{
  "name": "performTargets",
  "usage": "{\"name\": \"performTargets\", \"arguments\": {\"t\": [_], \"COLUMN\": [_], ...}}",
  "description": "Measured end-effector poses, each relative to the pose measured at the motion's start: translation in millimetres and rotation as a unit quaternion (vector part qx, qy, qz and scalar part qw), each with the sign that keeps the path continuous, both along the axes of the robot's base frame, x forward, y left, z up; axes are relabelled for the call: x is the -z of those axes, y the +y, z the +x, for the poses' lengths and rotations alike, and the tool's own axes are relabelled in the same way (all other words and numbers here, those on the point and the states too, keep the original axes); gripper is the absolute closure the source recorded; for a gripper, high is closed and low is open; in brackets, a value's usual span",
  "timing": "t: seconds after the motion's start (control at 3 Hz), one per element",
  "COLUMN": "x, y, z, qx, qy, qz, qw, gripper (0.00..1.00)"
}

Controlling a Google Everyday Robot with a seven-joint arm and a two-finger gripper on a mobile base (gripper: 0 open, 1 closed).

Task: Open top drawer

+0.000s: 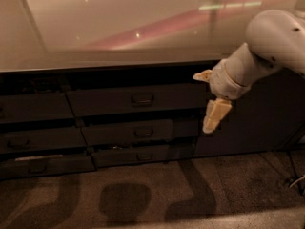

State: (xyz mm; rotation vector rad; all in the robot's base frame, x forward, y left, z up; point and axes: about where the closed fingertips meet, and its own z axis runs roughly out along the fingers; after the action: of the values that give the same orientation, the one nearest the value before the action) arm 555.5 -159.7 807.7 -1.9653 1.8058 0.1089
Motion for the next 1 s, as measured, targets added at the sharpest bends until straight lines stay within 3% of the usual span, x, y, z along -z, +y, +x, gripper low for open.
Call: {"name": "performTargets", "arguments": {"t": [0.33, 0.67, 1.0], "x": [27, 45, 45], "y": [-9, -9, -9], "z": [28, 42, 42], "qx": [0.006, -0.003, -0.003], "qy": [0.032, 0.048, 0.048], "qz": [0.014, 0.027, 0.027], "qw": [0.9994, 0.9985, 0.9985], "gripper": [0.0, 0.0, 0.0]}}
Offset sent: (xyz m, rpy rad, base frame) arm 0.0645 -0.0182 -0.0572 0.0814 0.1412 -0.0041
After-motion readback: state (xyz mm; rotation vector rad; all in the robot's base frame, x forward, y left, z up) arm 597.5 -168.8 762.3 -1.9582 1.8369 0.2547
